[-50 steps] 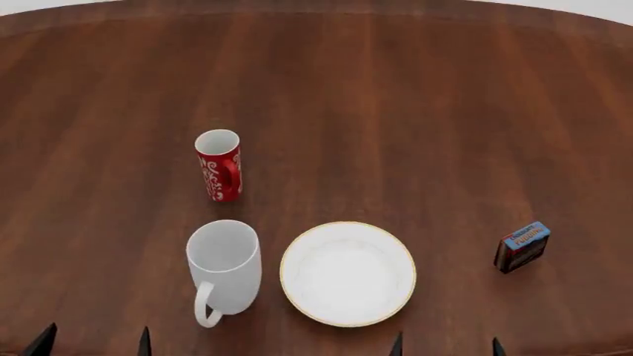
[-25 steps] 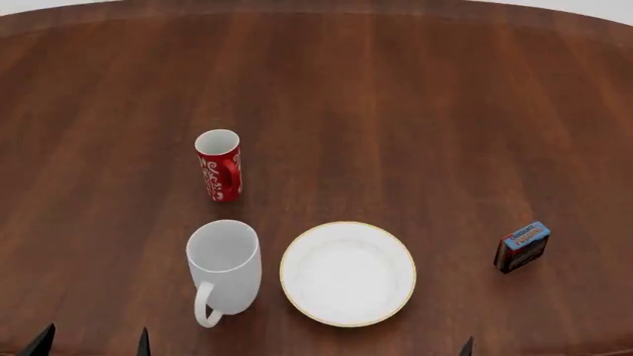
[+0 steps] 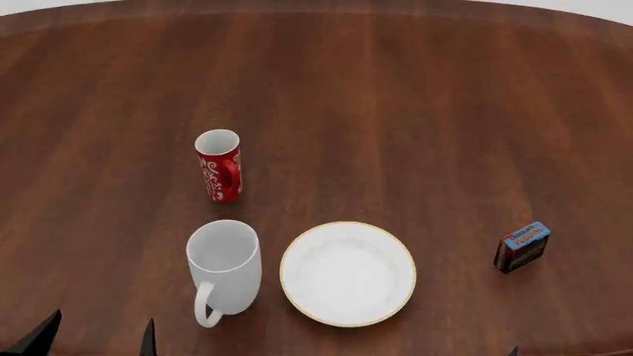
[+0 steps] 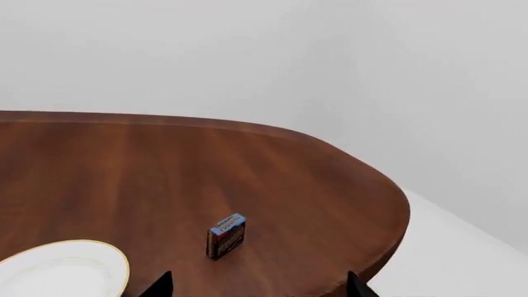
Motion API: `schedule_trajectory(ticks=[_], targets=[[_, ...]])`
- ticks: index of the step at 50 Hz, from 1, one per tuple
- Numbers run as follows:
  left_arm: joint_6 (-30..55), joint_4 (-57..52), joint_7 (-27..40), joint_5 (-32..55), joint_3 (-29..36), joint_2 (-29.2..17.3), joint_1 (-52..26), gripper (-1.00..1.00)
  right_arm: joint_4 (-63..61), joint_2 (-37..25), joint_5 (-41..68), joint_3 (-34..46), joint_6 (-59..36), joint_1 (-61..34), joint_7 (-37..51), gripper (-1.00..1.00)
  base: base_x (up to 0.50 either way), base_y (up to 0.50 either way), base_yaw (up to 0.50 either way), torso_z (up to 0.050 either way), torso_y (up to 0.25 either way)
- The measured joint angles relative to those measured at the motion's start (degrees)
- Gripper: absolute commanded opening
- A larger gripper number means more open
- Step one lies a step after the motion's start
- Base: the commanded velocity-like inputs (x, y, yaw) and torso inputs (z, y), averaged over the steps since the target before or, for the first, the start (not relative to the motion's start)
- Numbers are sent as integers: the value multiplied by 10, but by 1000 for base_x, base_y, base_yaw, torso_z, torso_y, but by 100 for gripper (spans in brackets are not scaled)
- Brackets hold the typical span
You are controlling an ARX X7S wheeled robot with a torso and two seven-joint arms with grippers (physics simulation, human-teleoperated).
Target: Put the white mug on the plate.
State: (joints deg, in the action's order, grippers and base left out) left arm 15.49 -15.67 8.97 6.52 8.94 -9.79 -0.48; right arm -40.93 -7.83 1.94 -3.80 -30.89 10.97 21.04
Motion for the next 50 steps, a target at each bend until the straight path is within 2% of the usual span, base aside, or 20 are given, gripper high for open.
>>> schedule_trajectory(ticks=[24,30,50], targets=[[241,-156,-7,64,-6,-21,-85,100,2,-8,17,-9,9,11,12,100,0,0,0,0,0],[263,-171,-6,76,-10,-21,-94,100,9,-11,22,-6,15,10,12,100,0,0,0,0,0],[278,-179,-5,91,-11,-23,-101,100,28,-21,29,6,38,9,11,100,268,6,0,0,0]])
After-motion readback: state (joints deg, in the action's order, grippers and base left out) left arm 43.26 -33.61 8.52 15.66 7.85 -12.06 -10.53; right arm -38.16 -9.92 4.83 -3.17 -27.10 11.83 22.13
